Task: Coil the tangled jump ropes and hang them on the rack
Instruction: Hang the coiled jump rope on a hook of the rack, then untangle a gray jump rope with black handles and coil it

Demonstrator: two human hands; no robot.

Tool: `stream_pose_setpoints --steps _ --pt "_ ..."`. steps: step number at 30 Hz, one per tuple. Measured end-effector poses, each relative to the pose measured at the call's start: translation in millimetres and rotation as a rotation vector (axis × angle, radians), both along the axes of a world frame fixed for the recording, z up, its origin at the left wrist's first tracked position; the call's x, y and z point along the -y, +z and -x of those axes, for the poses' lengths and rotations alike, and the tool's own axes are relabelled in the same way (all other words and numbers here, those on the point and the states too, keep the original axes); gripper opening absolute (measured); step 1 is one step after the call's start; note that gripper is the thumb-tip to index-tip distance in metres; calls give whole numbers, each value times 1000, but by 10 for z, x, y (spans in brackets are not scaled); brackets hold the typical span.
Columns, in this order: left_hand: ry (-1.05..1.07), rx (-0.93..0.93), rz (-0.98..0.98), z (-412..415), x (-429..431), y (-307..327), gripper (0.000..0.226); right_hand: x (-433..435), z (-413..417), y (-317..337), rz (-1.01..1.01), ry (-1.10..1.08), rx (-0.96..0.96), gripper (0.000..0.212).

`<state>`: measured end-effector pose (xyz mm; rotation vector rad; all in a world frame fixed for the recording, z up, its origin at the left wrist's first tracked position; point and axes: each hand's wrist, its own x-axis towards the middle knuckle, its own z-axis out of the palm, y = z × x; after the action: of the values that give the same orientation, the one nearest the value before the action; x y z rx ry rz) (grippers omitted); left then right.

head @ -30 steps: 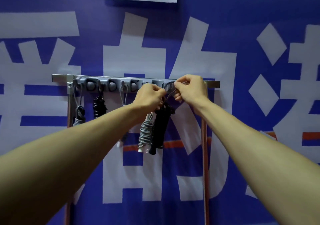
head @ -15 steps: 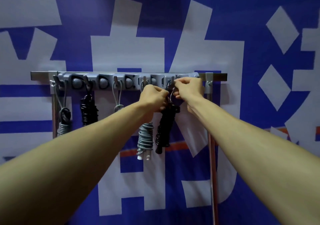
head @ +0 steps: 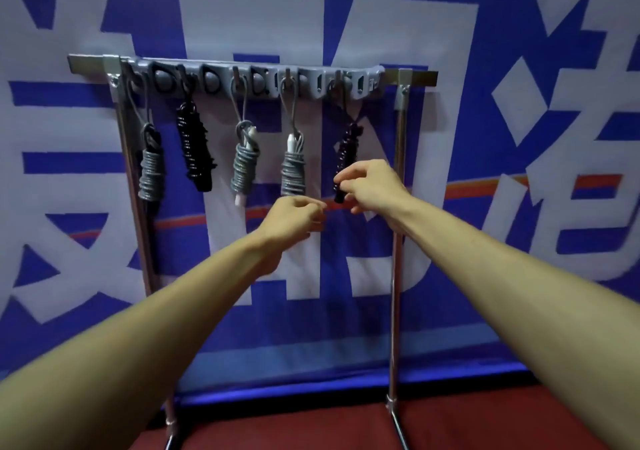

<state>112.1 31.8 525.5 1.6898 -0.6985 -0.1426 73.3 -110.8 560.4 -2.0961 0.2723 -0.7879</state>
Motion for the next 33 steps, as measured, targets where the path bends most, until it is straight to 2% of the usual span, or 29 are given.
stream_pose_setpoints --steps 5,14,18,23,27,33 --pt "28 -193 -75 458 -270 -986 19 -230 489 -905 -4 120 -267 18" --pt "131 -386 -258 1058 -962 -2626 12 -465 1125 -2681 -173 168 -607 19" --pt "136 -476 -320 1116 -1150 -3295 11 -525 1134 -3475 -192 166 -702 16" --pt "42 -581 -486 1106 -1164 -4042 12 -551 1013 -4375 -158 136 -851 6" --pt "33 -599 -572 952 -1079 -4641 19 -578 909 -5045 -193 118 -972 23" --pt "44 -660 -688 795 -1011 -5390 25 -724 814 -6104 -322 57 -1172 19"
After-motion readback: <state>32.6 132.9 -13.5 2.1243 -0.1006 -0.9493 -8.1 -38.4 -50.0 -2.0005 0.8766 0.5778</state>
